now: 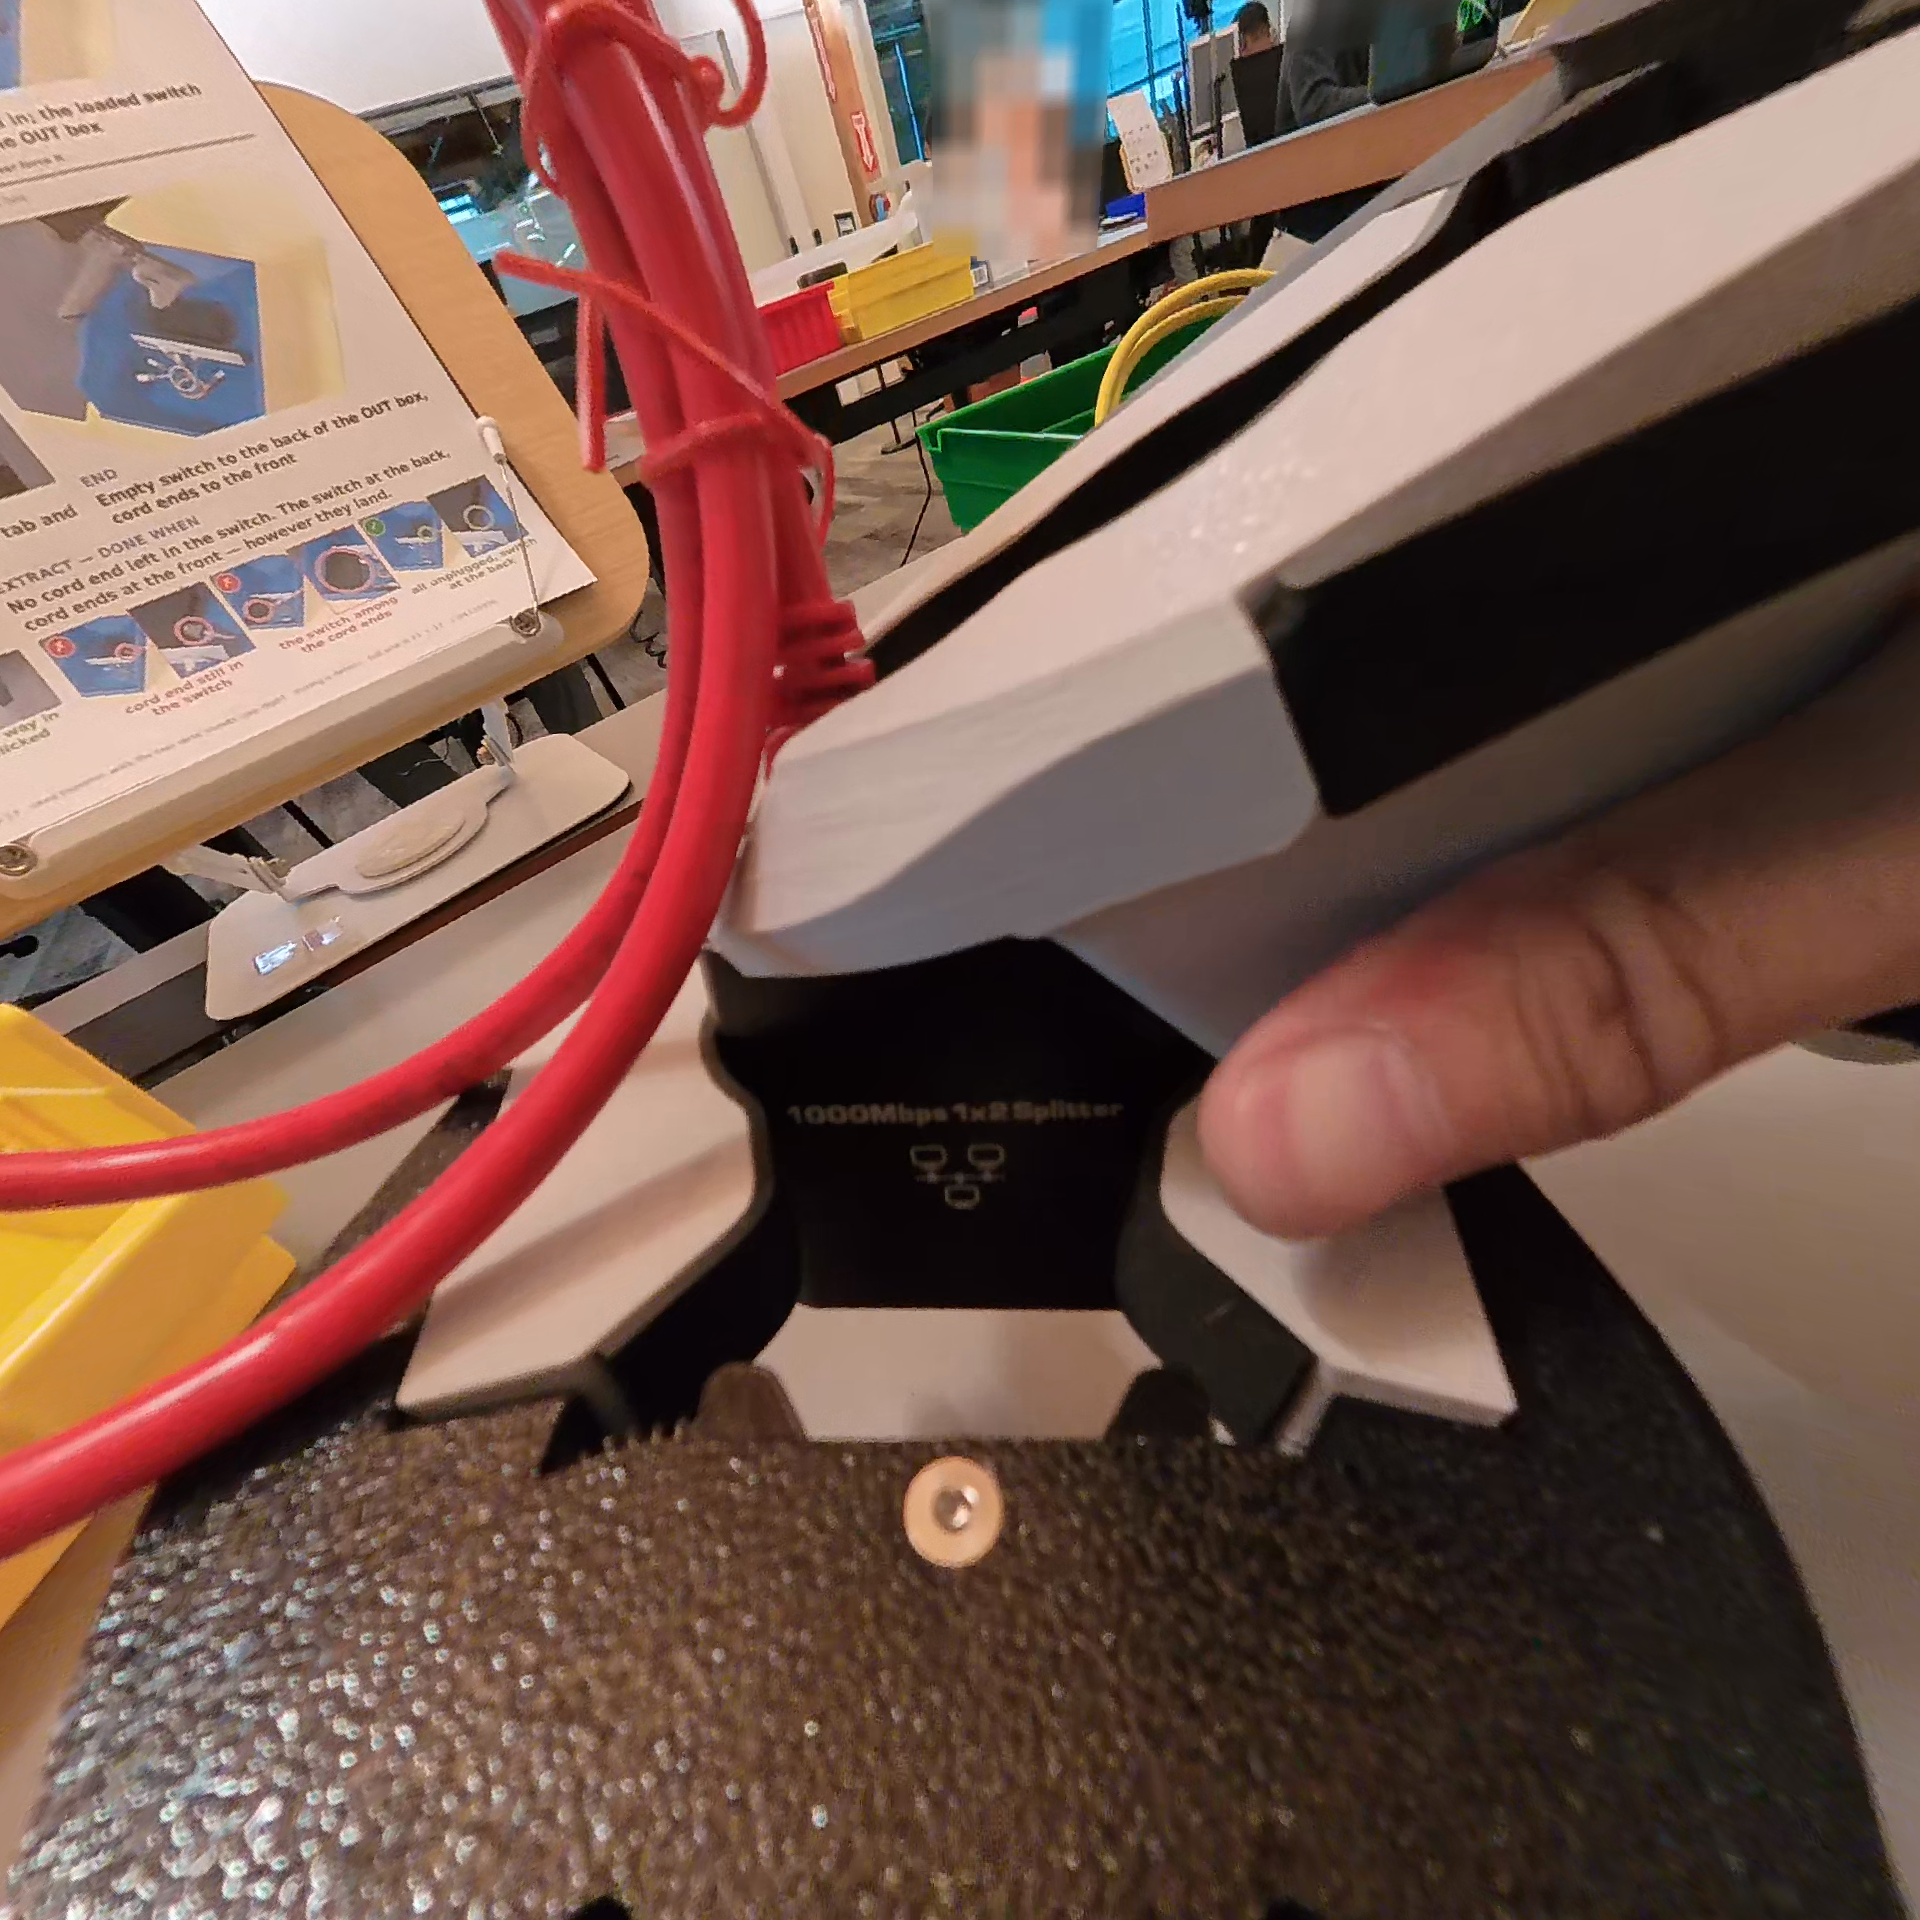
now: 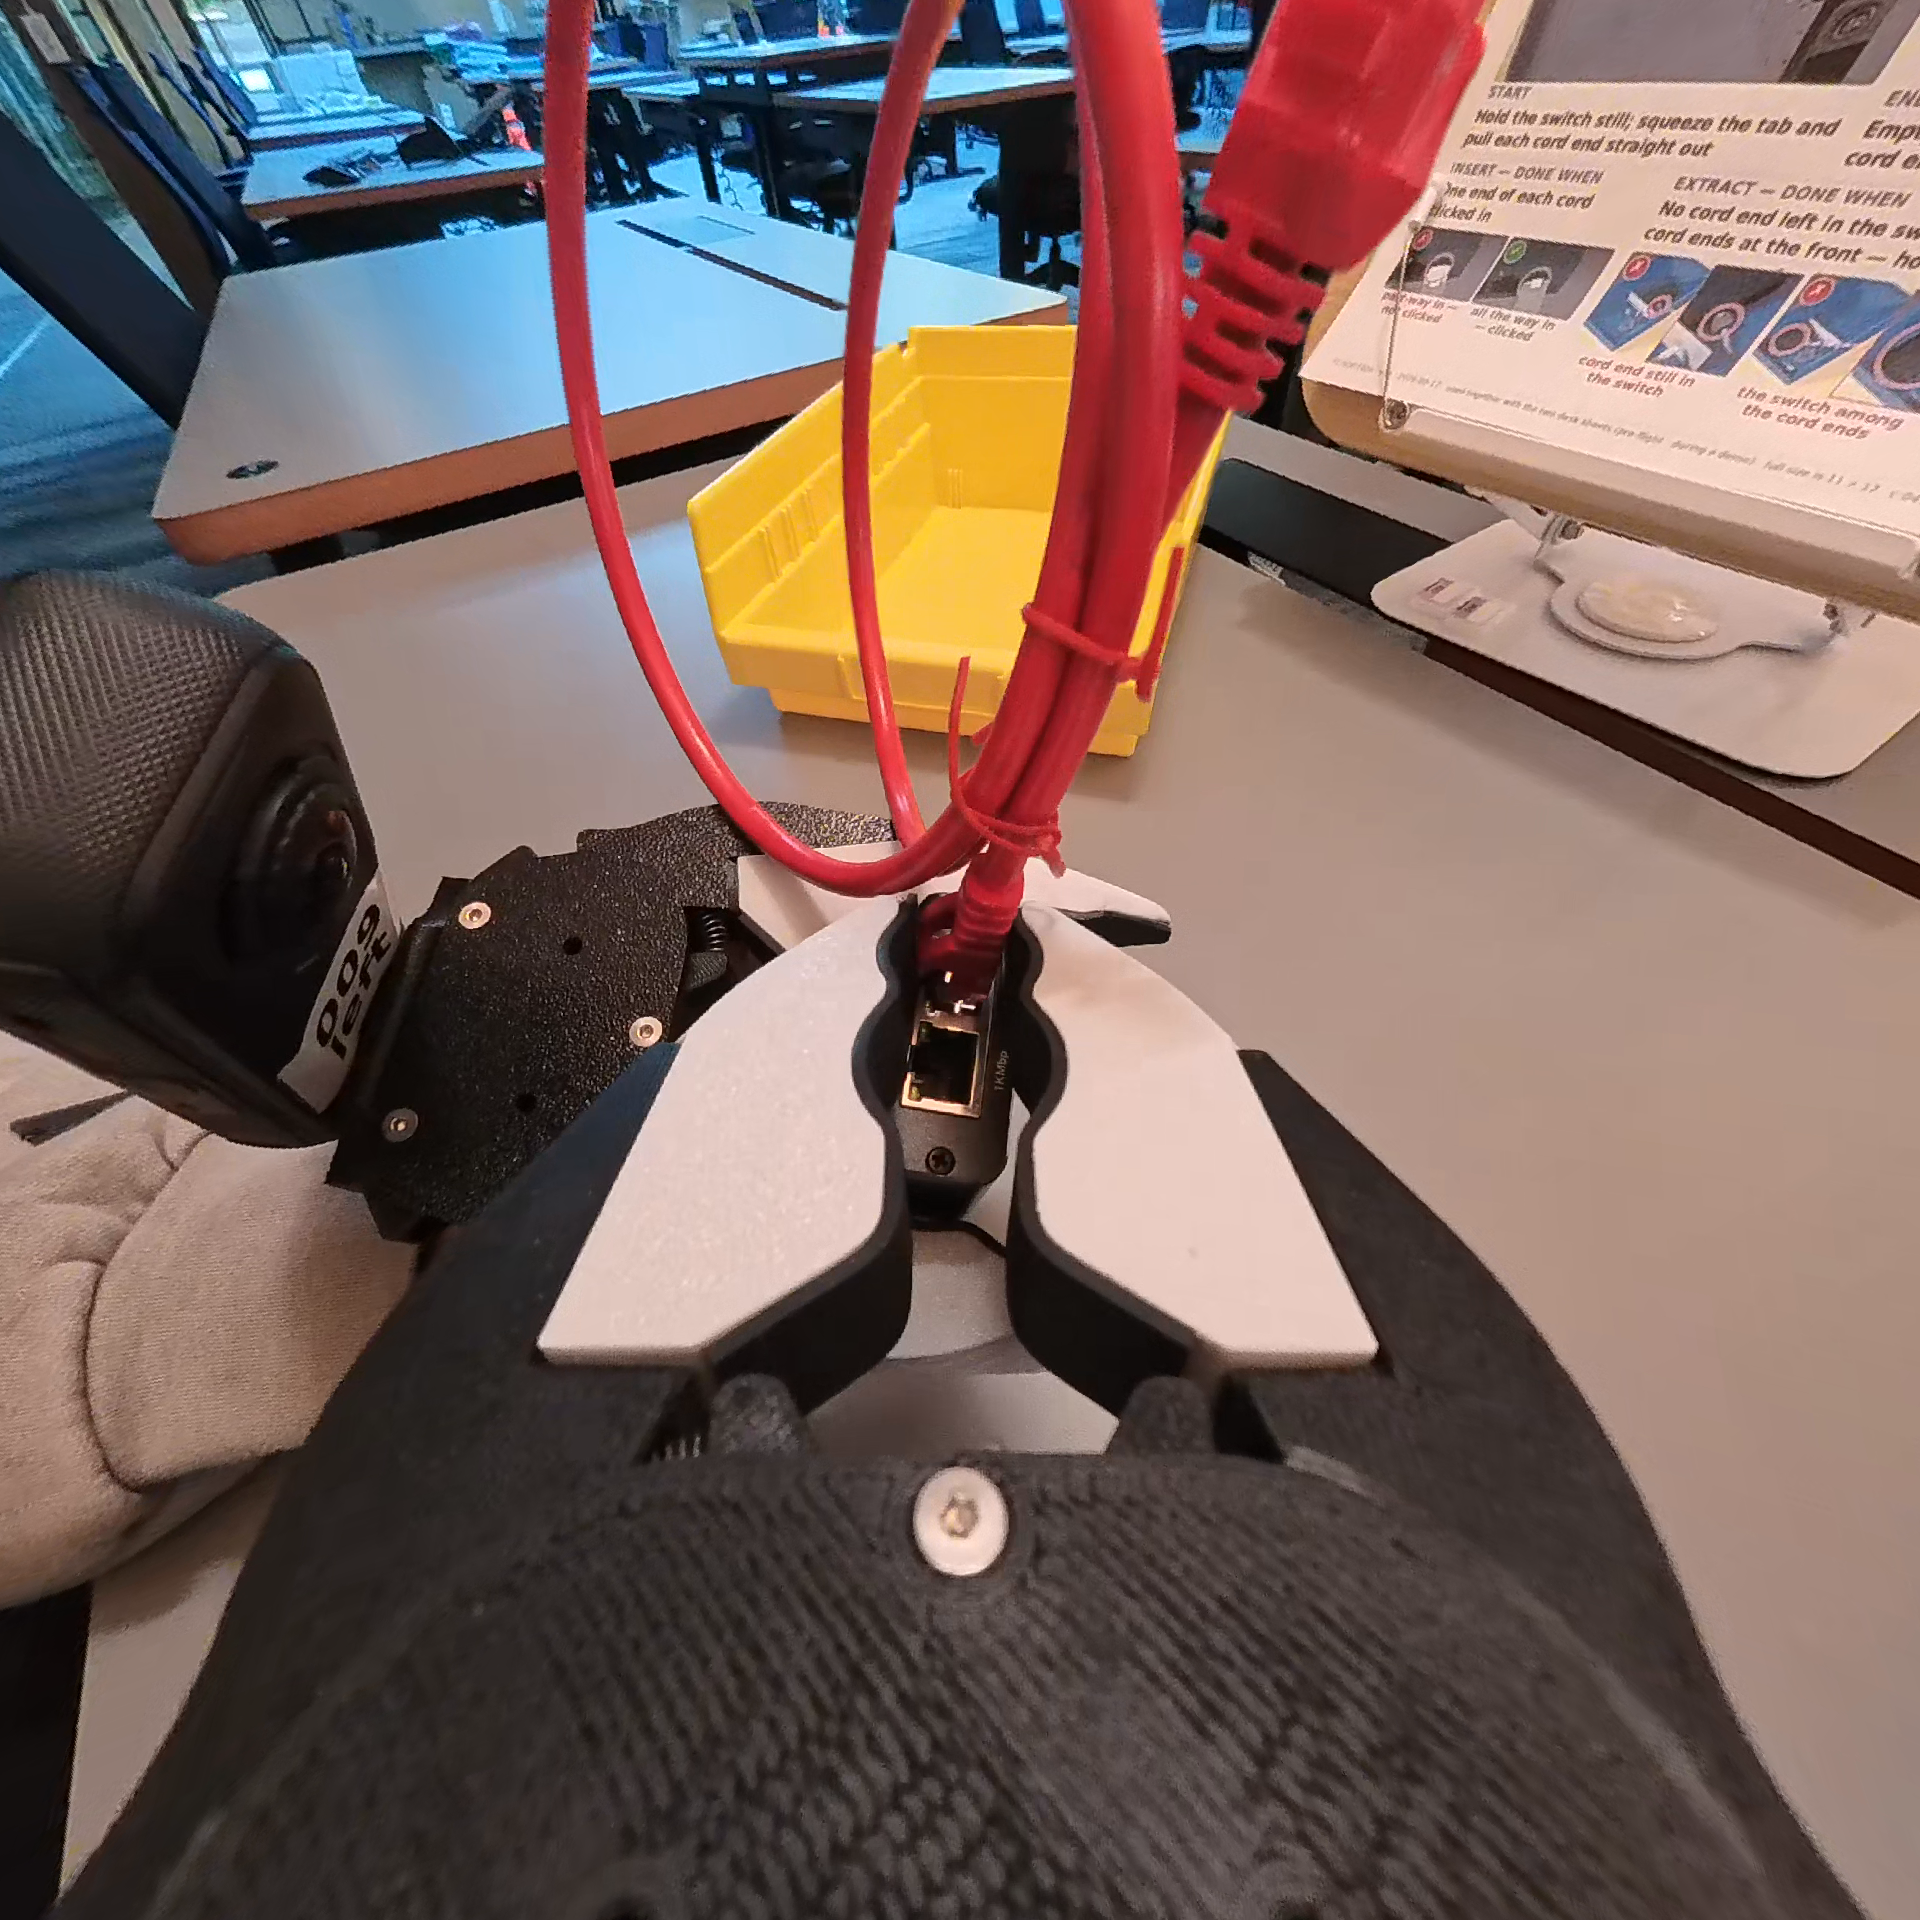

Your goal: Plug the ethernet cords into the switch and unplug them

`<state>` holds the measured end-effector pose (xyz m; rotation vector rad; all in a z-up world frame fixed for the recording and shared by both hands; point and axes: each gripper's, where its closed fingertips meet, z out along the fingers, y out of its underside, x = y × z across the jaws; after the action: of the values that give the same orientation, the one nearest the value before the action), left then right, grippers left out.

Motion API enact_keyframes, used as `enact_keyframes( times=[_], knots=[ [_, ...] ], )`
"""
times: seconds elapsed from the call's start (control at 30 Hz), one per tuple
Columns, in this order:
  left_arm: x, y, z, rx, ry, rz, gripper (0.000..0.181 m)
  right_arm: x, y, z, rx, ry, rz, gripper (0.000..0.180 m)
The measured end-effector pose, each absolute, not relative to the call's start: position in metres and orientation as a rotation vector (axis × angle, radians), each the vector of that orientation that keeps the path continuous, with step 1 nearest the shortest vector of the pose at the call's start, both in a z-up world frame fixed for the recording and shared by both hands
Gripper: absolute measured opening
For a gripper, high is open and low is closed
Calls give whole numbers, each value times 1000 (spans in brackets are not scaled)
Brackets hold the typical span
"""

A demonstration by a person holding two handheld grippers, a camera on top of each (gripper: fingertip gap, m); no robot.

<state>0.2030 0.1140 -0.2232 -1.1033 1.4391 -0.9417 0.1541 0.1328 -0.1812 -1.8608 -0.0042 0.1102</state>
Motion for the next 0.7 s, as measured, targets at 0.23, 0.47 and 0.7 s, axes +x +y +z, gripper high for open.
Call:
enact_keyframes(
  times=[0.23,0.47,0.7],
  knots=[
    [202,111,-221,-1094,1435,-951,0,151,131,-179,-1853,-13,127,15],
    [201,113,-218,-1083,1425,-941,76,150,132,-176,-1841,-12,96,15],
    [201,111,-218,-1074,1427,-941,77,149,130,-176,-1838,-5,89,15]
  ],
)
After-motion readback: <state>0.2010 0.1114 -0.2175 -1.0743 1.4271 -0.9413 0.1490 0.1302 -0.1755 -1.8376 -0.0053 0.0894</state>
